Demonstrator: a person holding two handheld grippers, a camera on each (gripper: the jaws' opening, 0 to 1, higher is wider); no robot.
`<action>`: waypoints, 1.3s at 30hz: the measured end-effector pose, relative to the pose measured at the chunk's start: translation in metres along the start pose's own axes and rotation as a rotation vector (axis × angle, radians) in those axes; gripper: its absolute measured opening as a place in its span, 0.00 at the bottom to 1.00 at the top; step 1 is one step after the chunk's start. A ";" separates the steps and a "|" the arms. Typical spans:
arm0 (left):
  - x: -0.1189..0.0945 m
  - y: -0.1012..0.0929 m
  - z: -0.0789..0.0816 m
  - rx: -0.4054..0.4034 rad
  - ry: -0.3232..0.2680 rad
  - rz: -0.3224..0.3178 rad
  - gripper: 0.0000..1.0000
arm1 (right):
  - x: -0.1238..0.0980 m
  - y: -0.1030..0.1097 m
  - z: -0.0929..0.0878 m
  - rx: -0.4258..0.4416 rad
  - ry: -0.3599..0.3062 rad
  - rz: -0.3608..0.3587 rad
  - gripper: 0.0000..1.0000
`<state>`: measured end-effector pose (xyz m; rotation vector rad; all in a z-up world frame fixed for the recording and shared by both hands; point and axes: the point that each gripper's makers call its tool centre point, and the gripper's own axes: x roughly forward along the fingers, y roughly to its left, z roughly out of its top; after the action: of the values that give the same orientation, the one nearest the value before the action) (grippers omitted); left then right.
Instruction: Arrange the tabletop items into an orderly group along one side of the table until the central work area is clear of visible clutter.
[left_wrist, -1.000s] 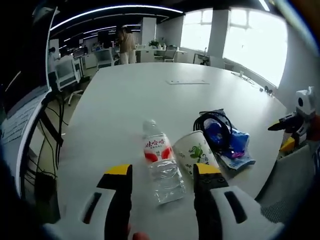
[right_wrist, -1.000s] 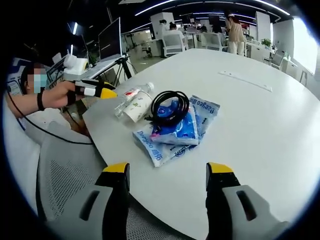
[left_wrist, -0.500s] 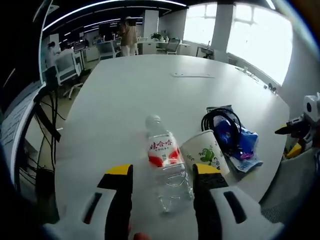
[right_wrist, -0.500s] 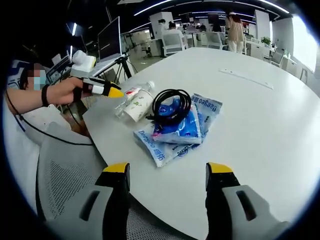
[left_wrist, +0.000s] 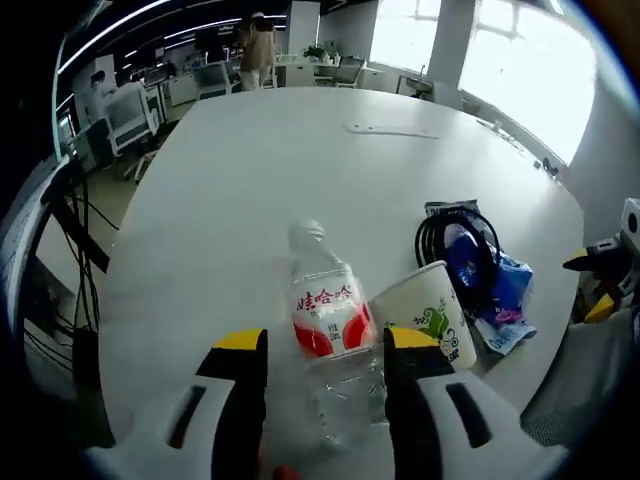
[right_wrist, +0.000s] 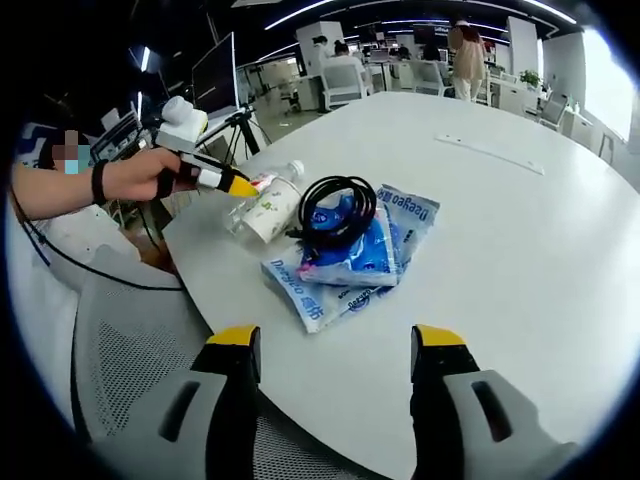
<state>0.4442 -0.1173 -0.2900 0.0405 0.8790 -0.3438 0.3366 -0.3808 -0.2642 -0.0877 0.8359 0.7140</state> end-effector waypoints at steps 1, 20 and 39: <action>0.002 0.000 0.001 0.000 0.006 0.000 0.46 | 0.000 0.000 0.000 0.002 -0.001 0.000 0.59; 0.020 0.003 0.006 -0.006 0.091 0.004 0.44 | 0.010 0.006 0.004 -0.006 -0.001 0.025 0.59; 0.035 0.004 0.015 -0.096 0.142 0.016 0.43 | 0.008 0.000 0.000 0.024 -0.012 0.013 0.58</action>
<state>0.4775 -0.1261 -0.3072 -0.0166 1.0339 -0.2857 0.3407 -0.3760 -0.2697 -0.0563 0.8336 0.7160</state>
